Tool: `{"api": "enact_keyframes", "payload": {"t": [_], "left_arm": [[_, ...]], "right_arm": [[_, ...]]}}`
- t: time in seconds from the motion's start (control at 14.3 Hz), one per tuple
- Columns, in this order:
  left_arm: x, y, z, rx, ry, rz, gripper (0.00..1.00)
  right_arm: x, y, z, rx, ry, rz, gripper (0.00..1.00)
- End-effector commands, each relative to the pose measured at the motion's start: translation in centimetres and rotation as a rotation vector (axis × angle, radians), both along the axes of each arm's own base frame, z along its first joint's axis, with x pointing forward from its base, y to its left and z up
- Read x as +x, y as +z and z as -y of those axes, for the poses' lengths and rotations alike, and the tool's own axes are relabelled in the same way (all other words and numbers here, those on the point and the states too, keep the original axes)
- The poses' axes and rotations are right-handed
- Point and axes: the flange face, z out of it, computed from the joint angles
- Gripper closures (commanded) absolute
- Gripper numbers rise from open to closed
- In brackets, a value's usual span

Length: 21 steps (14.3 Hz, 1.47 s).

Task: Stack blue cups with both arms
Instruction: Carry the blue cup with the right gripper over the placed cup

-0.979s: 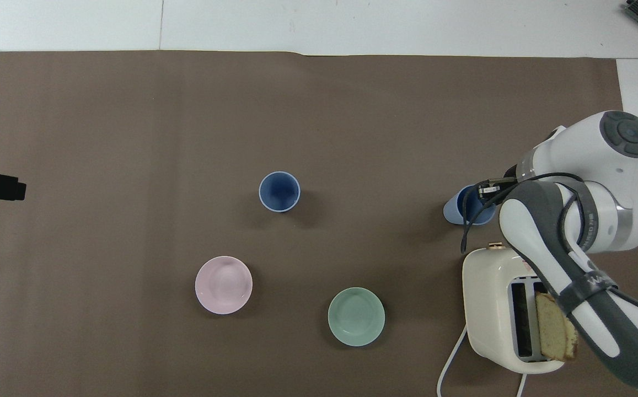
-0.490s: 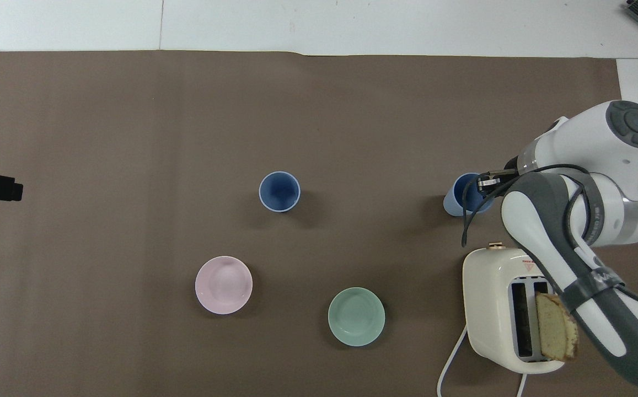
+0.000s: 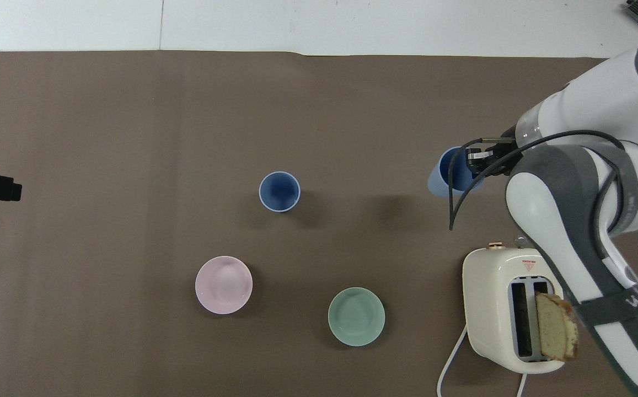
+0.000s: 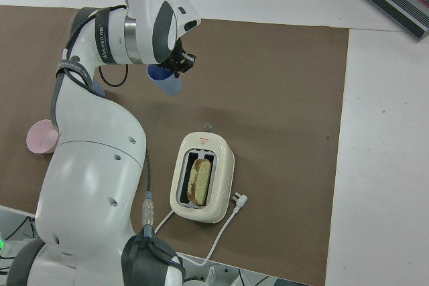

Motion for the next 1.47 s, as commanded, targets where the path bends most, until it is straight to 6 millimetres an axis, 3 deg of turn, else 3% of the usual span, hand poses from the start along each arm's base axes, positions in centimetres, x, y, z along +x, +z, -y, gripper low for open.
{"api": "enact_keyframes", "payload": {"t": [0.0,0.35,0.7,1.05,1.4], "left_arm": [[-0.6,0.6,-0.6,0.0,0.012,-0.005,0.0],[-0.5,0.5,-0.5,-0.001,0.012,0.001,0.0],[-0.7,0.2,-0.4,-0.005,0.008,-0.015,0.0],[-0.8,0.4,-0.5,-0.005,0.01,-0.017,0.0],[-0.8,0.4,-0.6,-0.005,0.011,-0.017,0.0]], "right_arm": [[0.1,1.4,-5.1,0.015,-0.012,0.006,1.0],[0.7,4.5,-14.1,0.061,-0.14,0.071,1.0],[-0.7,5.9,-20.3,0.106,-0.132,0.112,1.0],[-1.5,3.0,-26.0,0.149,-0.113,0.132,1.0],[-1.5,-0.4,-28.0,0.131,-0.086,0.122,1.0]]}}
